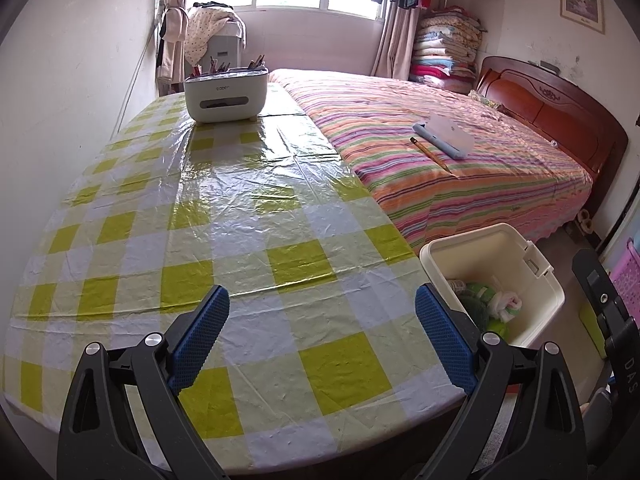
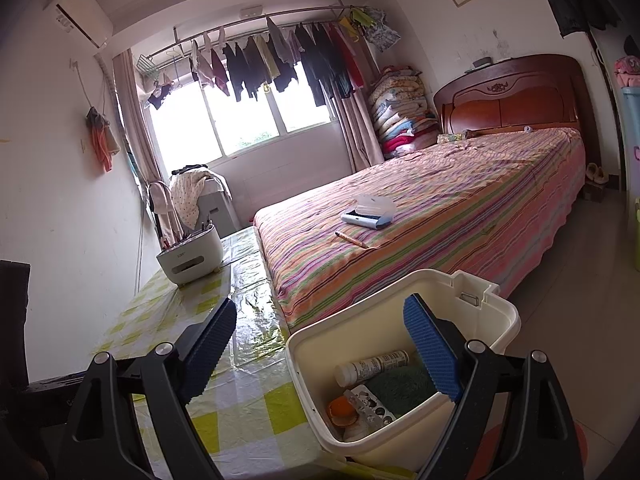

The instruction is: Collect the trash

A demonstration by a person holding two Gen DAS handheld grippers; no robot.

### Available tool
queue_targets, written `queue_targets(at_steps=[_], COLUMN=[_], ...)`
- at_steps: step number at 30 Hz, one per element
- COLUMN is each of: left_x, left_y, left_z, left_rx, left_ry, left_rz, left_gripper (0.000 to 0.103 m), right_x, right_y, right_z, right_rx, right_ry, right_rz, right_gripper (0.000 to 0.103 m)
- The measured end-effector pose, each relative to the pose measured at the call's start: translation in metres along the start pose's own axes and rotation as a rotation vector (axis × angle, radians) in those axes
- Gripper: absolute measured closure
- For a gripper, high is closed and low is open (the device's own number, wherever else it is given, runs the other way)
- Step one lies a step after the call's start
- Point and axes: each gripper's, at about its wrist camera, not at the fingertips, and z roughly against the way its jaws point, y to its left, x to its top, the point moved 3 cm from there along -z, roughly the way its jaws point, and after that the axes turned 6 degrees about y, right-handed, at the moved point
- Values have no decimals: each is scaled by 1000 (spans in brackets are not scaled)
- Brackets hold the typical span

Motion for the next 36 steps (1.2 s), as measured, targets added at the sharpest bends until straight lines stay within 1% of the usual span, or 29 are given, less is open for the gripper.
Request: queue_targets(at_steps=[12, 18, 30, 36], left_x=[-1, 0, 1, 1], left_y=[-1, -3, -8, -9], left_z=[0, 3, 6, 8], left_rx=[1, 14, -21, -25], left_ry=[1, -21, -31, -33], left_rz=[-8, -17, -41, -45], left_gripper=[10, 10, 10, 10], right_x=[1, 1, 1, 1], right_y=[-2, -2, -2, -3], right_z=[0, 0, 1, 1], right_rx=[1, 2, 3, 2], right_ry=[2, 2, 2, 3], right_rz=[-5, -6, -9, -9], right_gripper=[20, 20, 20, 20])
